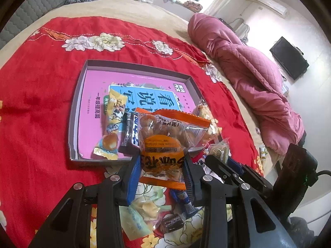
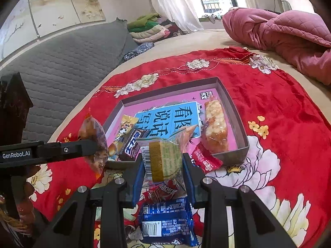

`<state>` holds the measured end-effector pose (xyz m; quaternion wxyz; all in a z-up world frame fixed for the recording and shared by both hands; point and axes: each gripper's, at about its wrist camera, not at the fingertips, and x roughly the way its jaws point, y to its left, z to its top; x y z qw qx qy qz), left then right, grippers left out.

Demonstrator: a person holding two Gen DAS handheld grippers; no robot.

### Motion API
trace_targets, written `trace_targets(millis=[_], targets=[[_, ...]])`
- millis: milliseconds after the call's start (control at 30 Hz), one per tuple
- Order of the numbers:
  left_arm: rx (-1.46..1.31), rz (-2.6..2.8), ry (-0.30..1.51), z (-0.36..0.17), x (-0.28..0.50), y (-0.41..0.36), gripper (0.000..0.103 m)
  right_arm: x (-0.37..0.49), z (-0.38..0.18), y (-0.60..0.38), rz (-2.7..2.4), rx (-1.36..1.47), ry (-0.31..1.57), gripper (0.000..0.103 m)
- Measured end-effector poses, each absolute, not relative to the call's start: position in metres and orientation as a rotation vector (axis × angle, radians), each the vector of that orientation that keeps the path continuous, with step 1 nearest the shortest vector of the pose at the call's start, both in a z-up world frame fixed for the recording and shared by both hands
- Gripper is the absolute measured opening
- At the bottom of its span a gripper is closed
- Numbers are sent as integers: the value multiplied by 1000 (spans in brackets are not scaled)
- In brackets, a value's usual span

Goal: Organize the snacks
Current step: 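Carry the cake with the right tool while the left carries the nut bag toward the box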

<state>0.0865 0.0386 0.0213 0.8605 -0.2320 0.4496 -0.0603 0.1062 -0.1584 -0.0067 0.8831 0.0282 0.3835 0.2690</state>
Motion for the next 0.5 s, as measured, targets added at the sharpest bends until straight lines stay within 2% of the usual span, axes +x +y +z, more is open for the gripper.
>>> trace_targets(millis=[500], targets=[[-491, -116, 951, 19, 98, 37, 39, 115, -8, -156, 569, 65, 788, 35]])
